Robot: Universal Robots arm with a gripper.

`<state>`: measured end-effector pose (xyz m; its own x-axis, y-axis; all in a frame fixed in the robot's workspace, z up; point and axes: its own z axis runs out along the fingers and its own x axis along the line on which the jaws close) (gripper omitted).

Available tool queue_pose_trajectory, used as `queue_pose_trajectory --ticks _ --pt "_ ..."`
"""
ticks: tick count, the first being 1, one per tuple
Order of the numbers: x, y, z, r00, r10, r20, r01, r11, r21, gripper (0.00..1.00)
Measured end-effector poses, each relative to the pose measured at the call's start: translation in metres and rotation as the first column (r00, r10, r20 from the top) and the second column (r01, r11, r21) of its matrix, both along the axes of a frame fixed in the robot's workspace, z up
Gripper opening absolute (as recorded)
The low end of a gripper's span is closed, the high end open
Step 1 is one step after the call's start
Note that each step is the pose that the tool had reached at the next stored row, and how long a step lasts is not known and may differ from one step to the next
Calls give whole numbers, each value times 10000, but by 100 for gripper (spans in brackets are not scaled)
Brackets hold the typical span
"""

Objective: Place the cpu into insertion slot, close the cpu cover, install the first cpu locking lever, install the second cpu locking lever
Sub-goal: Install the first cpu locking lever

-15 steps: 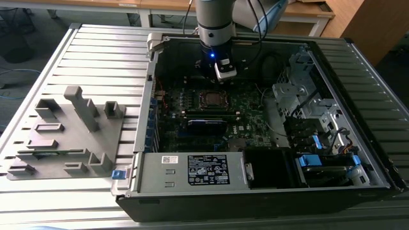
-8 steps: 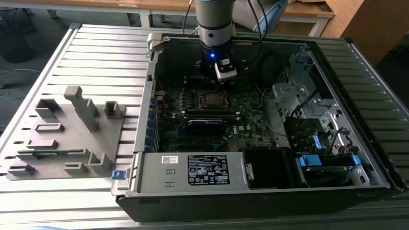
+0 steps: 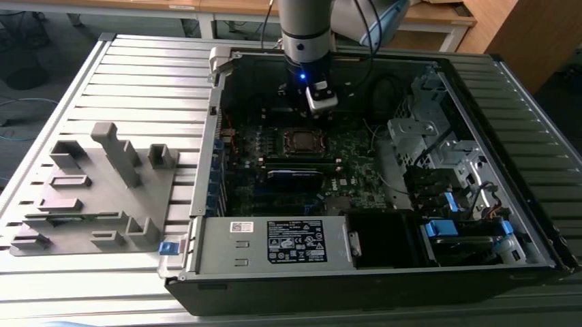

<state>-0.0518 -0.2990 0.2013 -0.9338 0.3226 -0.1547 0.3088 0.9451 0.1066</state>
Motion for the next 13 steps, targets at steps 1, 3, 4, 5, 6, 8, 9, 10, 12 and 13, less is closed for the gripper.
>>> queue_pose_trajectory --ticks 1,3,4,5,6,8,9,10,12,13 --pt "0 1 4 10000 0 0 0 10000 1 11" --pt "0 2 4 10000 0 1 0 10000 1 11" --pt "0 4 4 10000 -7 -1 7 10000 -1 11" --pt "0 6 3 10000 -37 0 37 10000 0 11" --pt "0 8 2 9999 -116 0 116 9999 2 11" --pt "0 10 0 9996 -290 -1 290 9996 -1 11" --pt "0 12 0 9994 -344 -1 344 9994 0 11" --pt "-1 15 -1 9992 -396 -1 396 9992 0 11" --pt "-4 23 -2 9989 -471 -1 471 9989 -1 11" --pt "-6 26 -3 9988 -490 -1 490 9988 -1 11"
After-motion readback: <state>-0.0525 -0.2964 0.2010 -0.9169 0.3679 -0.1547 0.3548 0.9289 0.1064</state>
